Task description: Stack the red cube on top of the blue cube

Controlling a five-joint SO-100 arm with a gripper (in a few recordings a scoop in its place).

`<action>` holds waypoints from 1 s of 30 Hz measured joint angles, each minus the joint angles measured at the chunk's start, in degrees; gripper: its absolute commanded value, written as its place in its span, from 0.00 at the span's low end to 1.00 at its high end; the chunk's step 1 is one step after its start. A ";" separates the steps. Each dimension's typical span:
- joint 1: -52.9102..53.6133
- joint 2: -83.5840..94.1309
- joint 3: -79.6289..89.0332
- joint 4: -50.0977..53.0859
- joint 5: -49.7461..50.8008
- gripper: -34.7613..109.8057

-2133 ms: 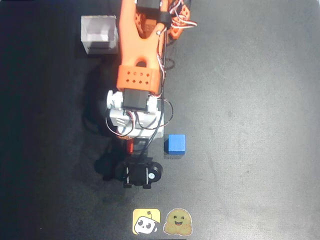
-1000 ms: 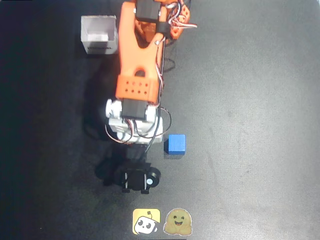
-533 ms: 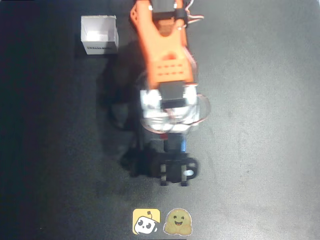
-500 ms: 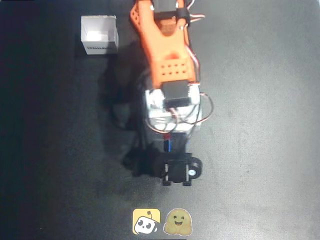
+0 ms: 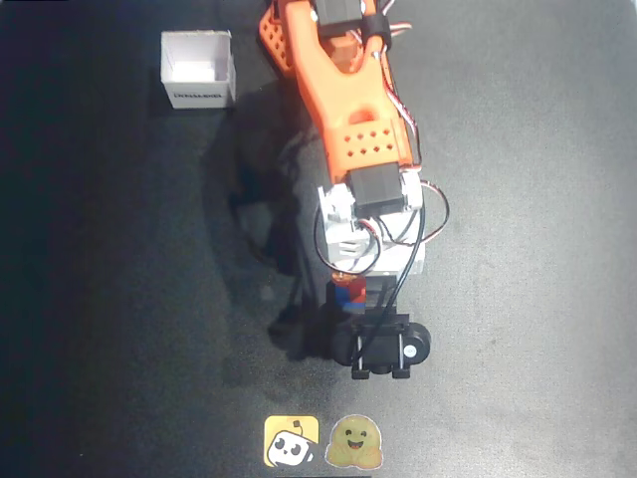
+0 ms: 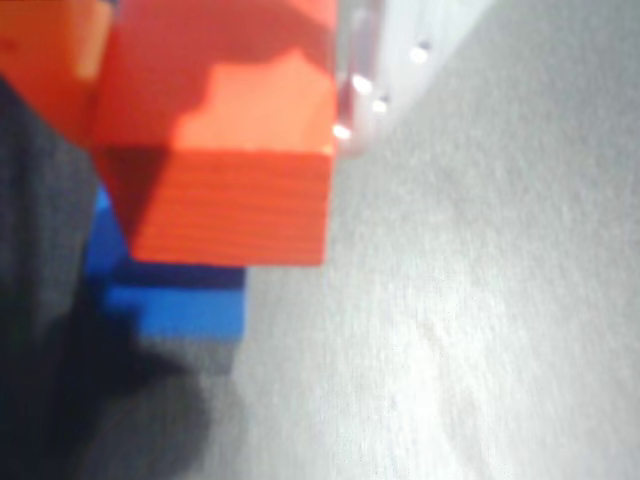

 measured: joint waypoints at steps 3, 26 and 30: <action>0.18 0.00 0.26 -1.41 0.00 0.24; 4.04 -0.09 5.36 -5.54 -5.45 0.24; 3.34 -0.09 6.24 -5.98 -5.45 0.24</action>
